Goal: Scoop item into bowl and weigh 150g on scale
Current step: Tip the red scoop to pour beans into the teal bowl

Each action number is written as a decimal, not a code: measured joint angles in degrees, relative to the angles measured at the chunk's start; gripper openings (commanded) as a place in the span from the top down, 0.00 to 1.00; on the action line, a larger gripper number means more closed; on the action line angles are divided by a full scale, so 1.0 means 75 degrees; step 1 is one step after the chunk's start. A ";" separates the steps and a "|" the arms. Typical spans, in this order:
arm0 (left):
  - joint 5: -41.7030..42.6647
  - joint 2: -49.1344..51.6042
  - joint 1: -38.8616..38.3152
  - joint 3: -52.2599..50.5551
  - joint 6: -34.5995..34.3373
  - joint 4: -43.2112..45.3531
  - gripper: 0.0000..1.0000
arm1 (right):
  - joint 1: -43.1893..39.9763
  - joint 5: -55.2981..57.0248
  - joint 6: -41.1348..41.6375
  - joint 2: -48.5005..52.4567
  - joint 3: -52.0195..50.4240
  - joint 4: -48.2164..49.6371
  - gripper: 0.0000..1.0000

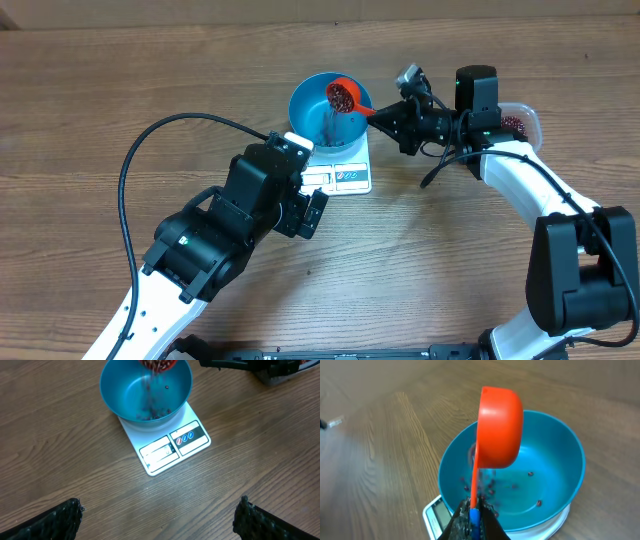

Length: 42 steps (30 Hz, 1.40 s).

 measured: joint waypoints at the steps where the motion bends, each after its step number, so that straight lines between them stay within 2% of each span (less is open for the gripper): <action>1: 0.0000 0.0000 0.0000 0.0000 0.0000 -0.0003 0.01 | 0.0000 -0.0023 -0.0268 0.0000 0.0000 -0.0003 0.96; 7: 0.0000 0.0000 0.0000 0.0000 0.0000 -0.0003 0.00 | 0.0000 -0.0052 -0.1329 0.0000 0.0000 0.0000 0.96; 17: 0.0000 0.0000 0.0000 0.0000 0.0000 0.0000 0.00 | 0.0000 -0.0102 -0.2492 0.0000 0.0000 0.0006 0.96; 32: 0.0000 0.0000 0.0000 0.0000 0.0000 -0.0003 0.00 | 0.0000 -0.0105 -0.3209 0.0003 0.0000 0.0017 0.96; 42: 0.0000 0.0000 0.0000 0.0000 0.0000 0.0000 0.00 | 0.0000 0.0367 -0.4132 0.0003 0.0000 0.0023 0.96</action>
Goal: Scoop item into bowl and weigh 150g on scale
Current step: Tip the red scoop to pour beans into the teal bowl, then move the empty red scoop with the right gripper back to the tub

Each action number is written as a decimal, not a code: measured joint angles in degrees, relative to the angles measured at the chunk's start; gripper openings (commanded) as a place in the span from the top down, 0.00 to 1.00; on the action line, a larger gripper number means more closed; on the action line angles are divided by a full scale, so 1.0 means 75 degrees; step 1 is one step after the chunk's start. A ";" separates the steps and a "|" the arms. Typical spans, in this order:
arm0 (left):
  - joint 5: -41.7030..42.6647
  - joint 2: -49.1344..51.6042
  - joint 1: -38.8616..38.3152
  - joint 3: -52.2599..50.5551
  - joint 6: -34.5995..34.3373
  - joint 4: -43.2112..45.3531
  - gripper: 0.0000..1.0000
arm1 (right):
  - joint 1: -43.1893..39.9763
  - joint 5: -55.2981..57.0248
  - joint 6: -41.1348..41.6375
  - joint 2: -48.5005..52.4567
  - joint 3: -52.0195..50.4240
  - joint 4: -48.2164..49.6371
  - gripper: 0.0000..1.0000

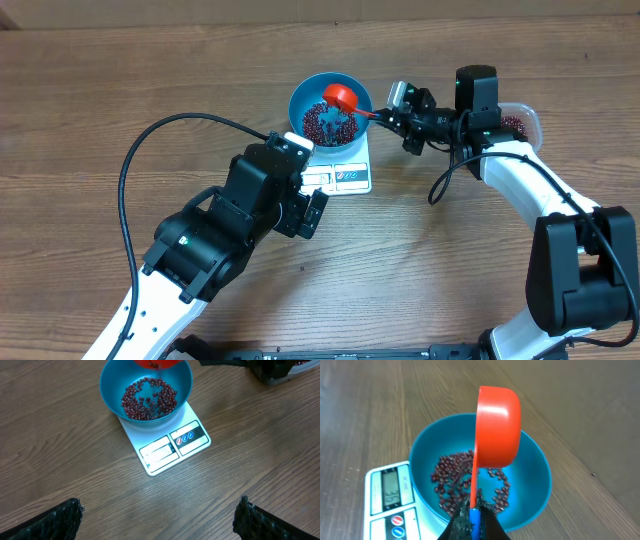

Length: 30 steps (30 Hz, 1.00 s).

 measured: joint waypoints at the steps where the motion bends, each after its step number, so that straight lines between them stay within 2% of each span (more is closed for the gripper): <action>1: 0.0000 0.0000 0.0000 0.0000 0.0000 -0.0003 0.01 | -0.0003 0.0114 -0.0029 -0.0003 0.0000 0.0000 0.96; 9: 0.0000 0.0000 0.0000 0.0000 0.0000 0.0000 0.00 | 0.0000 0.0440 -0.0102 0.0000 0.0000 0.0067 0.96; 13: 0.0000 0.0000 0.0000 0.0000 0.0000 0.0000 0.01 | -0.0003 0.0472 0.0335 0.0000 0.0000 0.0507 0.96; 19: 0.0000 0.0000 0.0000 0.0000 0.0000 -0.0003 0.01 | -0.0017 0.0472 0.1585 -0.0003 0.0000 0.0807 0.96; 23: 0.0000 0.0000 0.0000 0.0000 0.0000 0.0000 0.00 | -0.0192 0.0472 0.2935 -0.0076 0.0000 0.0769 0.96; 27: 0.0000 0.0000 0.0000 0.0000 0.0000 0.0000 0.00 | -0.0793 0.0472 0.4395 -0.0536 0.0000 0.0262 0.96; 30: 0.0000 0.0000 0.0000 -0.0003 0.0000 0.0000 0.01 | -0.1320 0.0484 0.5077 -0.1049 0.0003 -0.0446 0.96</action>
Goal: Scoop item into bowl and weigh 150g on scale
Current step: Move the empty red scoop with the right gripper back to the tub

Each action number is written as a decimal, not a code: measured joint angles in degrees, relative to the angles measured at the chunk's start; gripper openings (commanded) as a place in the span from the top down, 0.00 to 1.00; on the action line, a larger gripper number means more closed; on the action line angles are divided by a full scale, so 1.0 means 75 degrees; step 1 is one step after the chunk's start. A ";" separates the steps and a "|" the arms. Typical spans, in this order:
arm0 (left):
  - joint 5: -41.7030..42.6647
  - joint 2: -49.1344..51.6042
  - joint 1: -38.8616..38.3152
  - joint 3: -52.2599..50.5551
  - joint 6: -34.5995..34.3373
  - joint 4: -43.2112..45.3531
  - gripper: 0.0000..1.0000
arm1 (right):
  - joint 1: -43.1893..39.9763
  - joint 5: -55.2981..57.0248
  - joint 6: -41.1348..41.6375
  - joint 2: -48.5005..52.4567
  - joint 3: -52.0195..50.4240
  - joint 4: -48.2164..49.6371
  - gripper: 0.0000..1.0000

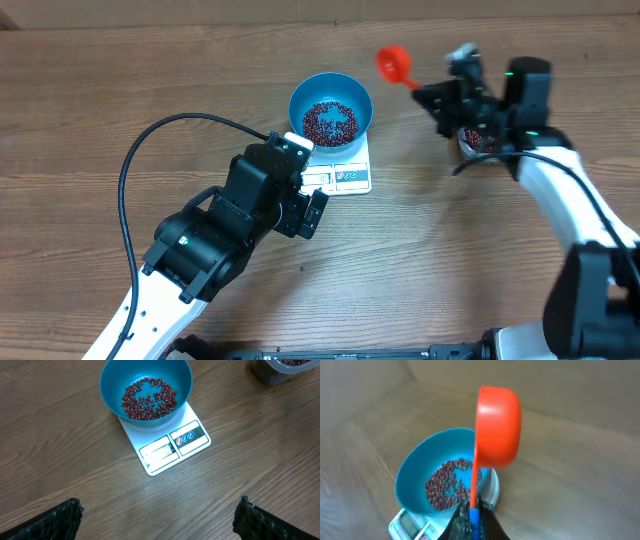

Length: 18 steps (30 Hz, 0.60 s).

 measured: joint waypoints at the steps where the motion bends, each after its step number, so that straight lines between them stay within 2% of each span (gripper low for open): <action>1: 0.0000 0.0000 0.0000 0.0003 0.0000 -0.0003 0.00 | -0.0175 -0.0003 0.0192 -0.0187 0.0000 -0.0297 0.96; 7: 0.0000 0.0000 0.0000 0.0003 0.0000 -0.0003 0.00 | -0.1303 0.0122 0.0749 -0.1454 0.0006 -0.2192 0.96; 12: 0.0000 0.0000 0.0000 0.0003 0.0000 0.0000 0.01 | -0.2174 0.1105 0.0839 -0.2192 0.0012 -0.3756 0.96; 18: 0.0000 0.0000 0.0000 0.0003 0.0000 -0.0003 0.01 | -0.2401 0.2372 0.0522 -0.2279 0.0015 -0.5001 0.96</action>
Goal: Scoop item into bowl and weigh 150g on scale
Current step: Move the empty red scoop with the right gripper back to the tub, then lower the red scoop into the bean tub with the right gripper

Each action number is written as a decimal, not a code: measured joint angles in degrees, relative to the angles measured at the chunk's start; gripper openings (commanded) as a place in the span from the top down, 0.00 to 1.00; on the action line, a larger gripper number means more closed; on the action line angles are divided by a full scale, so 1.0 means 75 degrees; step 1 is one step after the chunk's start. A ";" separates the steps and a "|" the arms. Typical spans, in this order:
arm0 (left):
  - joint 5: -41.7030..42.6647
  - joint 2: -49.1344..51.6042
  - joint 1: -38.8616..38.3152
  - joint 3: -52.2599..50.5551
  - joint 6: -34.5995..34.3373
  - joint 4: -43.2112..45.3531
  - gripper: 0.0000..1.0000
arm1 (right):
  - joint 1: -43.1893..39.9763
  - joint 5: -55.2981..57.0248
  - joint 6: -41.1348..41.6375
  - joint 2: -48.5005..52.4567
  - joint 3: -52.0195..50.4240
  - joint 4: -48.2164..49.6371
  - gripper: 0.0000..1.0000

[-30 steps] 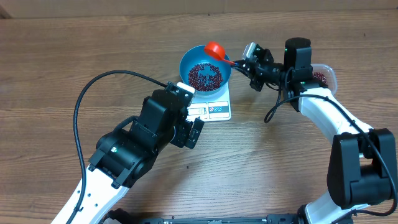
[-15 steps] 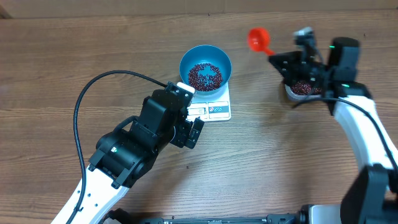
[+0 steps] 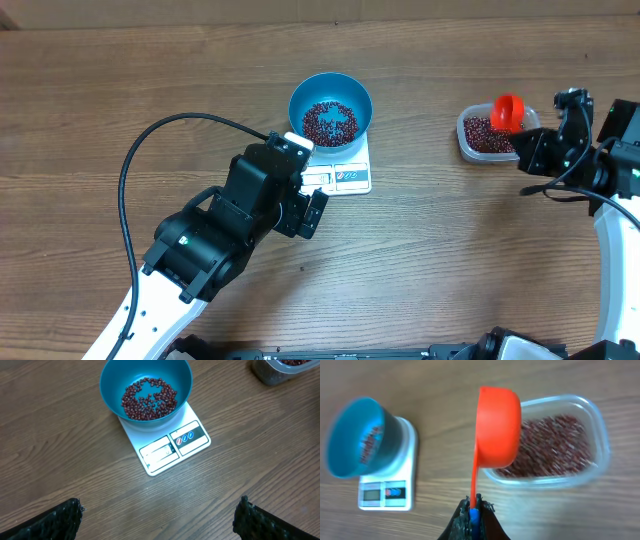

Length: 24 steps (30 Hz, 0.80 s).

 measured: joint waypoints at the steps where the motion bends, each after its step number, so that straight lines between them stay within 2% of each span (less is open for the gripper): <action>1: 0.0000 0.0000 0.0000 0.0000 0.0000 0.0003 0.01 | 0.0000 0.0117 -0.0020 0.0000 0.0000 -0.0020 0.96; 15: 0.0000 0.0000 0.0000 0.0000 0.0000 0.0000 0.00 | 0.0000 0.0621 -0.0189 0.0128 0.0000 -0.0204 0.96; 24: 0.0000 0.0000 0.0000 0.0000 0.0000 0.0003 0.01 | 0.0000 0.0621 -0.0187 0.1358 0.0000 -0.0035 0.96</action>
